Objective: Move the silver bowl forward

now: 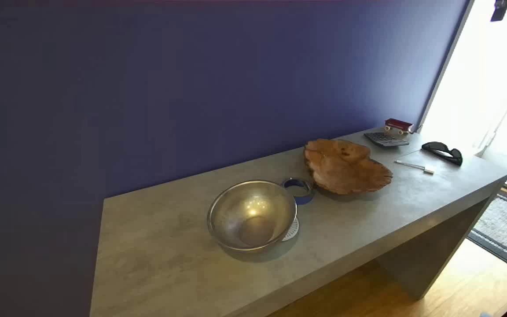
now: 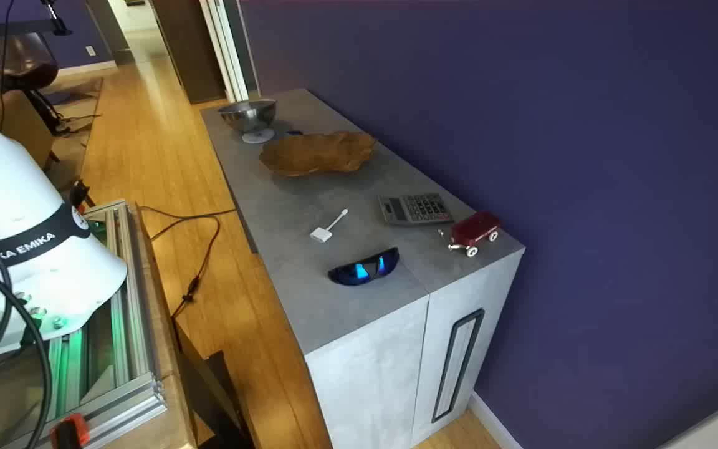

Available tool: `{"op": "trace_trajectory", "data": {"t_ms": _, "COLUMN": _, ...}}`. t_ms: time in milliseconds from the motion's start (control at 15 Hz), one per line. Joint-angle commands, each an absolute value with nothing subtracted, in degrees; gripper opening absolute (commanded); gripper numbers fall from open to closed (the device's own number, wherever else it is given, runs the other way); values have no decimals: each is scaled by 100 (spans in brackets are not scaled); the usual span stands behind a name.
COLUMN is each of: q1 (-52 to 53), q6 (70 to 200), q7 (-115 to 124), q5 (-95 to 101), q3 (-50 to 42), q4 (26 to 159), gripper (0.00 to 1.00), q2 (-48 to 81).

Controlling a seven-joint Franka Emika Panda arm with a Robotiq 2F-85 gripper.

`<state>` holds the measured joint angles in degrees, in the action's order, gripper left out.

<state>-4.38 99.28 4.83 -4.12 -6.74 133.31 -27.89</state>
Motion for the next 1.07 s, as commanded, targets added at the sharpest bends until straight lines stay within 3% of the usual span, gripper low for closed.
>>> {"op": "trace_trajectory", "data": {"t_ms": 0, "q1": -518, "q6": 9912, "q7": 452, "q5": -442, "q3": -608, "q4": 13314, "gripper": 100, "q2": -2781}}
{"op": "trace_trajectory", "data": {"t_ms": 667, "q1": -518, "q6": 9912, "q7": 451, "q5": -441, "q3": -608, "q4": 13313, "gripper": 100, "q2": -2782}}
{"op": "trace_trajectory", "data": {"t_ms": 1000, "q1": 254, "q6": 9967, "q7": 410, "q5": -622, "q3": 253, "q4": 13491, "gripper": 100, "q2": -2513}}
